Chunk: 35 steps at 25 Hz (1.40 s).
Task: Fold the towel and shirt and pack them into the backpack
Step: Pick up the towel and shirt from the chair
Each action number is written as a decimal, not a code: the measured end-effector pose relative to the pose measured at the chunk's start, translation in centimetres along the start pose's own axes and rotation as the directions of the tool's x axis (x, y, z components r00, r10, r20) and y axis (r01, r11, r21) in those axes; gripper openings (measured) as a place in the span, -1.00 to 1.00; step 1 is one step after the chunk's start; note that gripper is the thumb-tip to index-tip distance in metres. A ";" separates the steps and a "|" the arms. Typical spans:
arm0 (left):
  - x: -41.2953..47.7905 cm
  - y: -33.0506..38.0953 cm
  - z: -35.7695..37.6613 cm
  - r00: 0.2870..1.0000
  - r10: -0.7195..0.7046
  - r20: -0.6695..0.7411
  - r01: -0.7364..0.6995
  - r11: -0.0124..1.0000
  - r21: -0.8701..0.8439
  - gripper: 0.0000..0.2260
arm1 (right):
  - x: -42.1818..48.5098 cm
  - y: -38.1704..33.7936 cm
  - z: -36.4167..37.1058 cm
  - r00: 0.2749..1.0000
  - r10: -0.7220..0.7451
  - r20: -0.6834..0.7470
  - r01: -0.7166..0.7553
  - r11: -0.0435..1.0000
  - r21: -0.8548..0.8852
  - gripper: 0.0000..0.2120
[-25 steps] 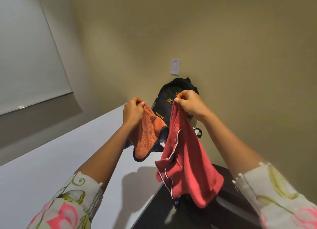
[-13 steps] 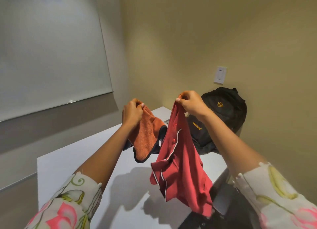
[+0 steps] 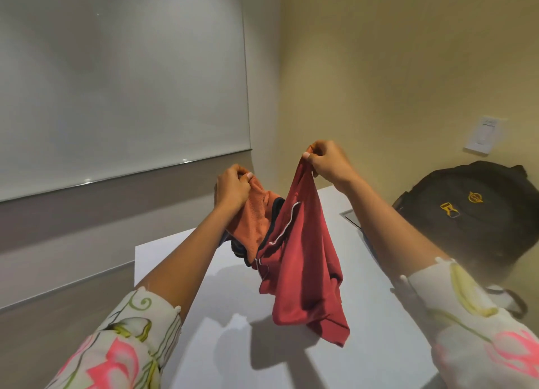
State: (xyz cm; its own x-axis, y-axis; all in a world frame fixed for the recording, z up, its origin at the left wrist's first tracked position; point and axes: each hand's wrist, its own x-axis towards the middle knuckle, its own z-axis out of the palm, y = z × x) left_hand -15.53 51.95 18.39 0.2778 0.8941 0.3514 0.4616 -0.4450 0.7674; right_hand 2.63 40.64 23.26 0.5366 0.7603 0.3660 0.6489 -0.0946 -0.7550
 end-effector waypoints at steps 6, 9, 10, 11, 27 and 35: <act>3.6 -3.1 -0.8 0.995 -0.090 -0.051 0.094 0.994 0.061 -0.80 | 4.9 -1.0 5.7 0.996 0.042 0.075 -0.057 0.975 0.214 -0.90; 6.2 -4.7 -1.0 0.988 -0.141 -0.065 0.145 0.987 0.068 -0.81 | 8.5 -1.1 8.6 0.991 -0.002 0.131 -0.034 0.962 0.271 -0.89; 8.6 -5.3 -0.5 0.979 -0.172 -0.112 0.180 0.981 0.074 -0.81 | 11.7 -1.1 10.3 0.985 -0.011 0.172 -0.039 0.959 0.280 -0.87; 11.4 -5.9 -0.1 0.966 -0.207 -0.157 0.222 0.972 0.082 -0.81 | 15.3 -1.2 12.2 0.976 -0.031 0.216 -0.035 0.955 0.296 -0.86; 21.3 -11.7 1.0 0.904 -0.331 -0.271 0.346 0.938 0.009 -0.82 | 25.5 0.3 21.3 0.946 -0.158 0.282 0.032 0.913 0.406 -0.92; 21.6 -18.8 4.5 0.852 -0.473 -0.226 0.478 0.877 -0.034 -0.82 | 26.4 7.4 29.2 0.927 -0.054 0.371 -0.026 0.978 0.207 -0.86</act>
State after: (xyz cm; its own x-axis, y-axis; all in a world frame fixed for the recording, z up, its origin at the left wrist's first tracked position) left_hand -14.41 79.43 9.16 -0.1718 0.9835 0.0572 0.5094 0.0390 0.8596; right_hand 5.83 78.73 11.49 0.2618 0.9486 0.1780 0.5095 0.0208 -0.8602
